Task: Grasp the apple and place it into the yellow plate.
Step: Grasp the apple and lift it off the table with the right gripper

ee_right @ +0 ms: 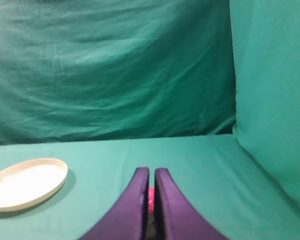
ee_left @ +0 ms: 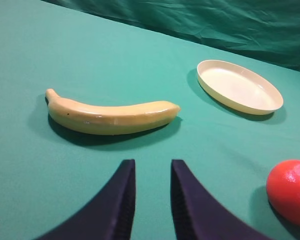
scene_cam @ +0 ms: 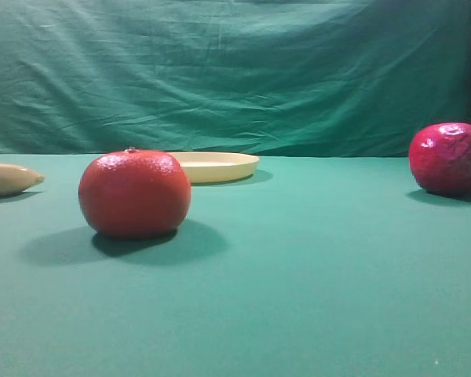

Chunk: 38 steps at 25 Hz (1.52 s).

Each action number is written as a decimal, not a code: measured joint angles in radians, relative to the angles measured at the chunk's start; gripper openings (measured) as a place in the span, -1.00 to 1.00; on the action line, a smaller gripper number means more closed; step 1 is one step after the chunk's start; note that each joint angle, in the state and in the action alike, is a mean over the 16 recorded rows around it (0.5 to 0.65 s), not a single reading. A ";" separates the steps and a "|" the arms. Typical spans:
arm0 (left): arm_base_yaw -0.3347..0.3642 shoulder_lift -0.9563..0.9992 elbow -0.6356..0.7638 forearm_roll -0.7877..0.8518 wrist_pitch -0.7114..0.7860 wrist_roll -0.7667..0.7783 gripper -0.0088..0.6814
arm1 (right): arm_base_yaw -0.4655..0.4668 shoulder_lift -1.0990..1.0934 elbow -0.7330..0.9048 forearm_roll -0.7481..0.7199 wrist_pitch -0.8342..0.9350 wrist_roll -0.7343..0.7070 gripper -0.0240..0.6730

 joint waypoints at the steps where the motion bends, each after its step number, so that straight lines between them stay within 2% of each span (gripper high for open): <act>1: 0.000 0.000 0.000 0.000 0.000 0.000 -0.52 | 0.000 0.041 -0.032 0.000 0.022 -0.009 -0.93; 13: 0.000 0.000 0.000 0.000 0.000 0.000 -0.52 | 0.000 0.573 -0.376 0.002 0.303 -0.149 -0.93; 19: 0.000 0.000 0.000 0.000 0.000 0.000 -0.52 | 0.000 0.804 -0.511 0.010 0.389 -0.189 -0.93; 22: 0.000 0.000 0.000 0.000 0.000 0.000 -0.52 | 0.000 0.910 -0.573 0.016 0.416 -0.203 -0.86; 26: 0.000 0.000 0.000 0.000 0.000 0.000 -0.52 | 0.005 1.043 -0.655 0.028 0.444 -0.226 -0.55; 35: 0.000 0.000 0.000 0.000 0.000 0.000 -0.52 | 0.034 1.319 -0.846 0.055 0.480 -0.278 0.47; 38: 0.000 0.000 0.000 0.000 0.000 0.000 -0.52 | 0.044 1.408 -0.907 0.060 0.486 -0.288 0.75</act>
